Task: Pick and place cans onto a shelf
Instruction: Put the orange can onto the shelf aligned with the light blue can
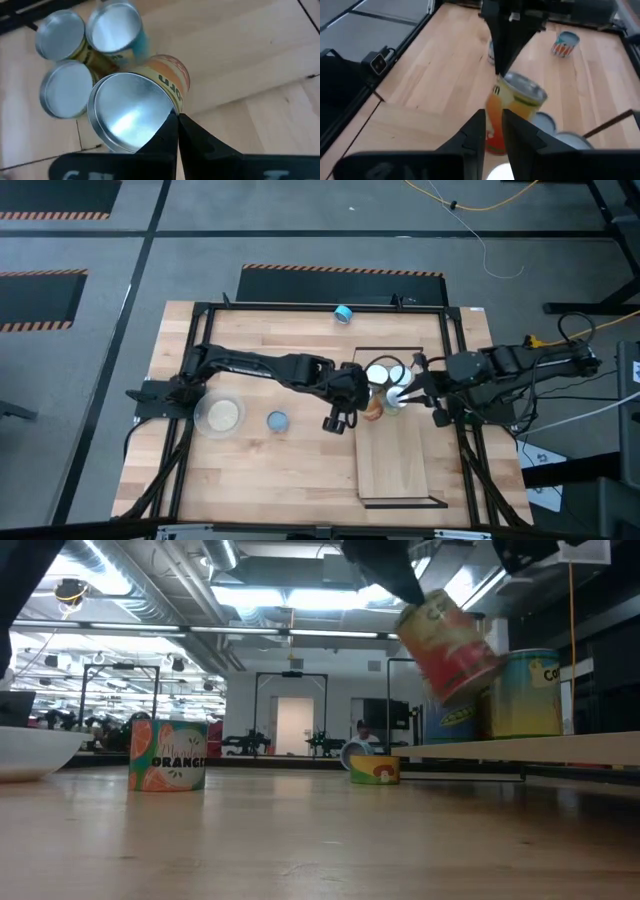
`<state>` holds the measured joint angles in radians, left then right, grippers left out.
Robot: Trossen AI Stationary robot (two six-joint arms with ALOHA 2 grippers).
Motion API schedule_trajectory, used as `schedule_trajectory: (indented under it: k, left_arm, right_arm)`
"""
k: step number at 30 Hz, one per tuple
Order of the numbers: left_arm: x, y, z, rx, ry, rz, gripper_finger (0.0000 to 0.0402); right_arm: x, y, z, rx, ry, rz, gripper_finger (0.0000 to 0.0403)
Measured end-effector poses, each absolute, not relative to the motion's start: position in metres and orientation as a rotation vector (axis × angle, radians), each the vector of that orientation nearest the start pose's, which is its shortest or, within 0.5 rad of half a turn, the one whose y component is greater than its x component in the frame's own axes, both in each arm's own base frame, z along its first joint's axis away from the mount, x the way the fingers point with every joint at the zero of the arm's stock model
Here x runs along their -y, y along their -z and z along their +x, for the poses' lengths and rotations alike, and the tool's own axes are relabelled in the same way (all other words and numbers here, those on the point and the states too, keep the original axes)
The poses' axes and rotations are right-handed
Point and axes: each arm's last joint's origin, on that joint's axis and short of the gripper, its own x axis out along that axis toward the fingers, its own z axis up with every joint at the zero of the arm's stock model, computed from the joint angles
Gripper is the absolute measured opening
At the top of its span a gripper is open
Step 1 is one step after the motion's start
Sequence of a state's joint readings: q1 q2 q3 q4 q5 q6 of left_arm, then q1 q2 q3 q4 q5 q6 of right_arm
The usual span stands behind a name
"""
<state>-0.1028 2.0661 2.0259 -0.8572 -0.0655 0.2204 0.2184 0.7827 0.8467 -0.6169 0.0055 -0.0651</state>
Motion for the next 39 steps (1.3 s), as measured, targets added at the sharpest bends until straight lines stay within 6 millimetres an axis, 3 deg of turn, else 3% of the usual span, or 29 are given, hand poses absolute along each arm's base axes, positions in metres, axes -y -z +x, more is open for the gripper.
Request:
schedule_trajectory:
  k: [10, 24, 33, 39]
  left_arm:
    - [0.045, -0.29, 0.46, -0.934, 0.126, 0.322, 0.0]
    - [0.045, -0.288, 0.462, -0.926, 0.124, 0.324, 0.0]
    - [0.049, -0.288, 0.462, -0.928, 0.131, 0.327, 0.0]
    - [0.05, -0.288, 0.462, -0.927, 0.133, 0.327, 0.0]
  right_arm:
    - [-0.039, -0.307, 0.178, -0.544, -0.251, -0.221, 0.0068]
    - [-0.047, -0.288, 0.214, -0.569, -0.268, -0.285, 0.0068]
    - [-0.05, -0.275, 0.226, -0.621, -0.288, -0.339, 0.0068]
    - [-0.047, -0.272, 0.229, -0.647, -0.179, -0.376, 0.0068]
